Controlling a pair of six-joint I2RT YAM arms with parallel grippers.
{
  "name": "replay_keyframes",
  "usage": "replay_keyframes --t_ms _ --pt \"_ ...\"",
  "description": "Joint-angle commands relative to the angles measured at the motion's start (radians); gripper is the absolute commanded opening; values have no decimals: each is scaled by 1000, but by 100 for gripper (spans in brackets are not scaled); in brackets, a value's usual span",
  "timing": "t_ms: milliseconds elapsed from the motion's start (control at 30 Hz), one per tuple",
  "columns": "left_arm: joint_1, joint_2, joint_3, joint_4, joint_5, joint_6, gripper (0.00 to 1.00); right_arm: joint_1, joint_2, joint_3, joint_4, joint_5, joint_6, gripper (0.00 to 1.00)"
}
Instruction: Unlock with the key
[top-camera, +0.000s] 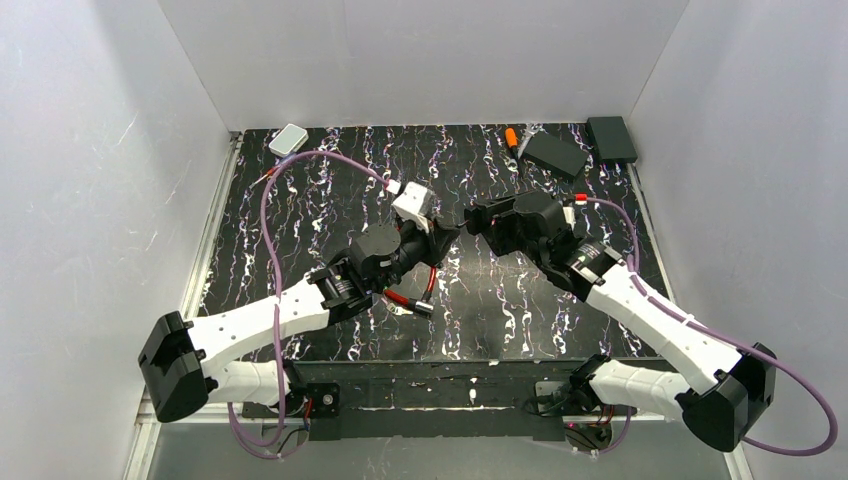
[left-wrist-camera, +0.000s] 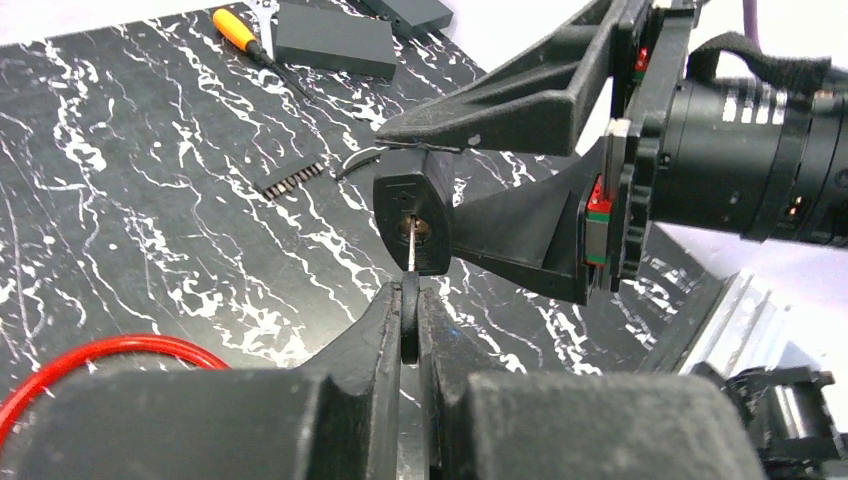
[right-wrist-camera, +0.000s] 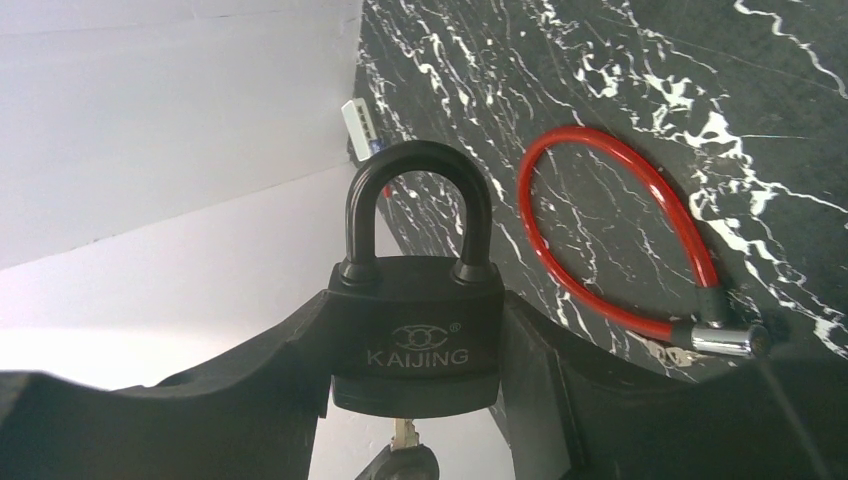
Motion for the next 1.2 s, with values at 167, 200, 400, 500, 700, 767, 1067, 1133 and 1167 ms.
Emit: replay_keyframes --t_ms 167,200,400,500,700,767,1067,1133,1167 --pt "-2 14 38 -39 60 -479 0 35 -86 -22 335 -91 -43 1" --pt "-2 13 45 -41 63 -462 0 34 -84 -20 337 -99 -43 1" --pt "-3 0 43 -67 9 -167 0 36 -79 9 293 -129 -46 1" --pt "-12 19 44 -67 4 29 0 36 -61 31 261 -158 -45 1" --pt "-29 41 60 -71 -54 111 0 36 -45 42 278 -183 -40 1" --pt "-40 51 72 -70 -62 122 0 35 -42 47 284 -183 -49 1" --pt "-39 24 74 -134 -181 -47 0 36 -56 19 356 -201 -37 1" --pt "-35 10 57 -135 -137 -110 0 36 -75 -3 391 -182 -27 1" --pt "-35 12 56 -137 -123 -123 0 35 -82 -8 394 -173 -26 1"
